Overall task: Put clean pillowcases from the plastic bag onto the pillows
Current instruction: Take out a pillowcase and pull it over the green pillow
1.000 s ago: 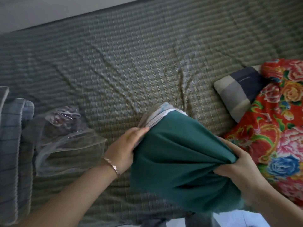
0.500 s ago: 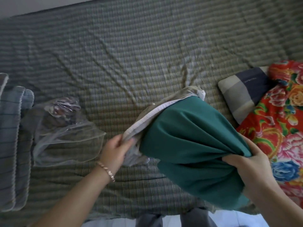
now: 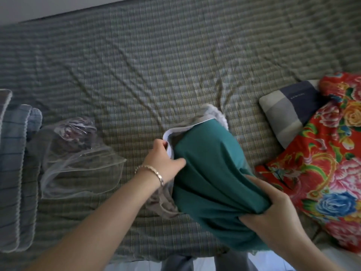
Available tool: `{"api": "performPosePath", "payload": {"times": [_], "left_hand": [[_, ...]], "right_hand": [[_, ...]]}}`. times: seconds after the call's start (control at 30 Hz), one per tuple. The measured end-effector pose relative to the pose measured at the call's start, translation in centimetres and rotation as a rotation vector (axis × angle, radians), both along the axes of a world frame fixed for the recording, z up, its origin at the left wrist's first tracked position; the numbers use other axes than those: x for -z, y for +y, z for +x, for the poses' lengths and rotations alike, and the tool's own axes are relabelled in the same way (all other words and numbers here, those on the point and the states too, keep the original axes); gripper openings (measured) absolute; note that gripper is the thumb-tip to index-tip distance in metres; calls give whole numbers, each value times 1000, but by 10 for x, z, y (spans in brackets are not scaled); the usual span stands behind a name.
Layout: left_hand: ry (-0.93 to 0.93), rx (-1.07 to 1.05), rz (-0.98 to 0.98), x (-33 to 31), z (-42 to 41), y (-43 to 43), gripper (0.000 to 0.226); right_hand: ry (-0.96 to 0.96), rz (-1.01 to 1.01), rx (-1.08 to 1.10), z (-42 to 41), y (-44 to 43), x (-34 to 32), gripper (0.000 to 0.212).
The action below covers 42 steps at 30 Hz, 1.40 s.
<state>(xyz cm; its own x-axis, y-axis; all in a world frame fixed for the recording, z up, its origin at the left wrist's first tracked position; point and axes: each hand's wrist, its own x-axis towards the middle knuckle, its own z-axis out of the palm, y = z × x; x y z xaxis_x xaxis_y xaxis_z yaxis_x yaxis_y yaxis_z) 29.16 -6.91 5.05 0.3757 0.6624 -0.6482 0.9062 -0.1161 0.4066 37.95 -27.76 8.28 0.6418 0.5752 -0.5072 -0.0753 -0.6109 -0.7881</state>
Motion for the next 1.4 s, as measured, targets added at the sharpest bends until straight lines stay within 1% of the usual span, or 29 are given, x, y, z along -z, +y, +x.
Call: {"api": "performPosePath", "payload": {"times": [0.07,0.1,0.17,0.2,0.27,0.3,0.33,0.4,0.5,0.53,0.57,0.6,0.67,0.73,0.8,0.83,0.87,0.9,0.93,1.0,1.03,1.07,1.1,1.17,1.23,1.27,1.3,1.33,1.4], "left_hand": [[-29,-180,-85,9,4,16,17],[-68,-317,-163,12,5,22,16],[-136,-500,-335,16,4,29,28],[-148,-516,-367,17,6,31,31],[-149,-432,-300,11,12,30,22],[-140,-386,-213,11,15,30,14],[-152,-340,-129,12,19,30,12],[-177,-261,35,17,25,32,15],[-183,-130,223,19,35,32,7],[-186,-119,263,20,37,32,9],[-167,-109,288,20,38,32,17],[-130,-97,270,19,40,31,25],[-96,-35,112,15,42,27,33],[-115,153,0,5,46,7,36],[-194,330,40,-3,47,-24,41],[-269,327,7,-10,45,-37,38],[-343,252,-120,-16,41,-48,31],[-410,176,-260,-19,35,-55,21],[-454,141,-344,-24,30,-58,15],[-524,167,-395,-34,24,-65,12],[-559,206,-418,-36,25,-70,10],[-575,240,-439,-39,27,-77,9],[-591,264,-451,-40,28,-84,9],[-623,318,-452,-37,28,-96,13],[-646,462,-348,-28,21,-98,25],[-661,571,-198,-20,16,-97,32],[-665,675,14,-13,9,-95,38],[-646,715,218,-2,-1,-90,41],[-529,634,440,18,-21,-71,40]], "right_hand": [[-29,23,-89,-1,-1,2,77],[-46,32,-134,-2,-3,4,78],[-74,43,-216,-3,-8,6,74],[-83,45,-260,-3,-11,6,71],[-101,50,-348,-3,-13,5,63],[-102,51,-391,-3,-13,5,59],[-100,52,-433,-2,-13,6,57],[-113,64,-514,0,-13,8,59],[-132,89,-606,4,-13,10,63],[-140,97,-624,6,-14,10,62],[-150,102,-638,7,-15,10,61],[-163,106,-652,7,-16,10,59],[-207,124,-670,6,-17,12,57],[-235,133,-664,5,-14,15,54],[-266,134,-611,4,-12,18,52],[-272,140,-555,4,-12,19,52],[-263,150,-481,4,-14,19,55],[-246,161,-399,4,-17,19,64],[-232,165,-326,5,-20,20,79],[-206,111,-263,8,-24,25,113],[-193,63,-285,9,-22,28,122],[-174,35,-322,10,-18,30,124],[-152,38,-342,10,-15,31,122],[-123,85,-302,10,-13,31,100],[-106,97,-195,12,-15,30,63],[-81,92,-120,14,-16,30,51],[-35,87,-42,17,-17,31,47],[15,80,35,20,-19,32,49],[115,95,176,25,-19,30,53]]}}
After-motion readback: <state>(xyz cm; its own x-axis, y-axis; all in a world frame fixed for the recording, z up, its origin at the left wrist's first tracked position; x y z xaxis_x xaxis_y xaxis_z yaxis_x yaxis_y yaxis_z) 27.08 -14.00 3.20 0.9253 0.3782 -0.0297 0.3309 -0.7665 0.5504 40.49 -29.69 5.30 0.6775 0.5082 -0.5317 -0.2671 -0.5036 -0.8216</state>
